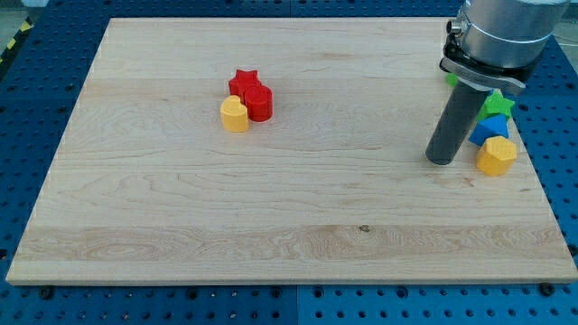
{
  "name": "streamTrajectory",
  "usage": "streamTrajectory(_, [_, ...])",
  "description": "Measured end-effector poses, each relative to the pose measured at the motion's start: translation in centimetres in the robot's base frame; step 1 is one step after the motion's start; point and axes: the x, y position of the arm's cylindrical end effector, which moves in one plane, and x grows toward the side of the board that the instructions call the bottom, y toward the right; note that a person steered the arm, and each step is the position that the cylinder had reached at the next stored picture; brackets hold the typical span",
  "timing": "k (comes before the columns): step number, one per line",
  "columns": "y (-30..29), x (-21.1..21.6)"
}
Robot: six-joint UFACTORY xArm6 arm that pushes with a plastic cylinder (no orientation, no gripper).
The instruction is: Move your arm towards yellow heart
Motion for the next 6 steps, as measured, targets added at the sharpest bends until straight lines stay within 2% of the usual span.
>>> streamTrajectory(2, [-1.9, -0.5])
streamTrajectory(6, [-19.1, -0.6])
